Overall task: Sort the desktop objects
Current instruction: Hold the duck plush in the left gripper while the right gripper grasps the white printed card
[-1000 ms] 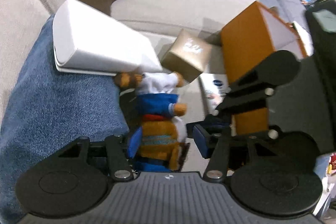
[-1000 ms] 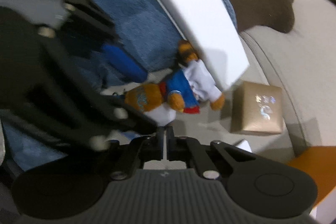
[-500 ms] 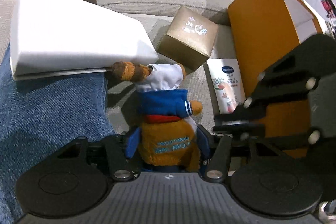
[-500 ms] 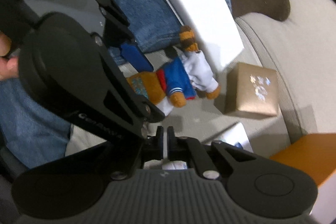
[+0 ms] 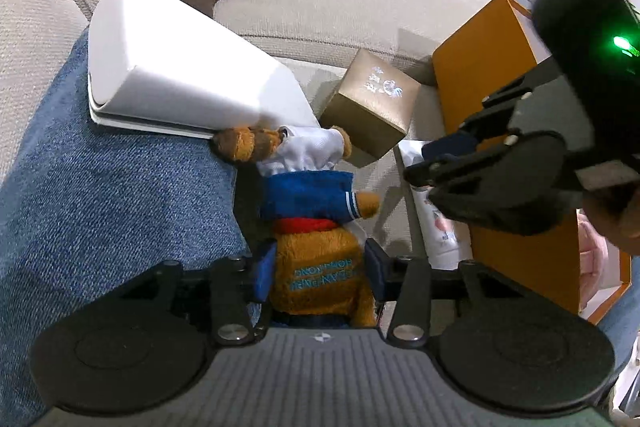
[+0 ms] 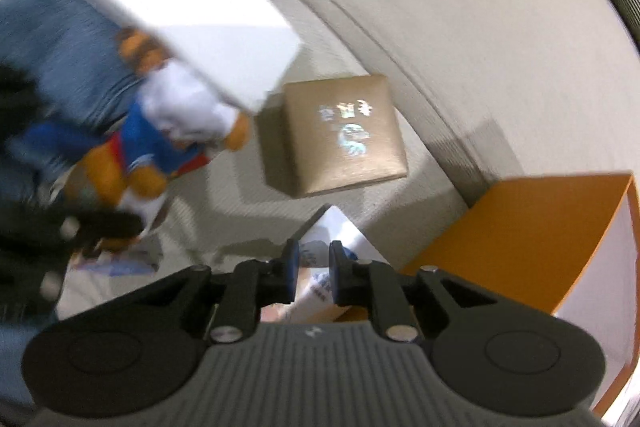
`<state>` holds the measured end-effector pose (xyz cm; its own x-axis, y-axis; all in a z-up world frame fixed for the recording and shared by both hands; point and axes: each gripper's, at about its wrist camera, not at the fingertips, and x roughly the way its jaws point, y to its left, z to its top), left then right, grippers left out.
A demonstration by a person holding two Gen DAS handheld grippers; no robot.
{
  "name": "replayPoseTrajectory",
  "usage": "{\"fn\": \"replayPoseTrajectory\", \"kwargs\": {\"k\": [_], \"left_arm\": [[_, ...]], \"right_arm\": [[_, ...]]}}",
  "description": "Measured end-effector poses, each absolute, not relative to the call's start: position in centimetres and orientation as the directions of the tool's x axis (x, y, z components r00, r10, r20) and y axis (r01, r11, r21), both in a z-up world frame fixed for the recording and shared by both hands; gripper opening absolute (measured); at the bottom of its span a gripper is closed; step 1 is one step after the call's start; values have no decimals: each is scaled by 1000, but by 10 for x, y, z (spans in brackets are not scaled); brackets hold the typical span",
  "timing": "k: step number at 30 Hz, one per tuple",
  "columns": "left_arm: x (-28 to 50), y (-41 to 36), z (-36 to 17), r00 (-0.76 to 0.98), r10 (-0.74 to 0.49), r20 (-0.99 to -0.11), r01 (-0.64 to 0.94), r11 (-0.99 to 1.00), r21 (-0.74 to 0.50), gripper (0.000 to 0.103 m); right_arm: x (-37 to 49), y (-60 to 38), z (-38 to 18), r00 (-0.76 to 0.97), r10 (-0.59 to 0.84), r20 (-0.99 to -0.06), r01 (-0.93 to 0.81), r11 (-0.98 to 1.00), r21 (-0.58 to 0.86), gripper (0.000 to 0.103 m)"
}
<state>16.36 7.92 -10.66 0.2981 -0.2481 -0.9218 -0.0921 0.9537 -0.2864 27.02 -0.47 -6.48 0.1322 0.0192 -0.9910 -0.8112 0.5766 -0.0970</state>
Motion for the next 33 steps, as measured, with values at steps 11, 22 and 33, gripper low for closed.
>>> {"fn": "replayPoseTrajectory", "kwargs": {"k": [11, 22, 33], "left_arm": [[170, 79, -109, 287, -252, -924, -90, 953, -288, 52], [168, 78, -108, 291, -241, -926, -79, 958, -274, 52], [166, 78, -107, 301, -252, -920, -65, 957, -283, 53]], "right_arm": [[260, 15, -84, 166, -89, -982, -691, 700, -180, 54], [271, 13, -83, 135, -98, -986, -641, 750, -162, 31], [252, 0, -50, 98, -23, -995, -623, 779, -79, 13]]}}
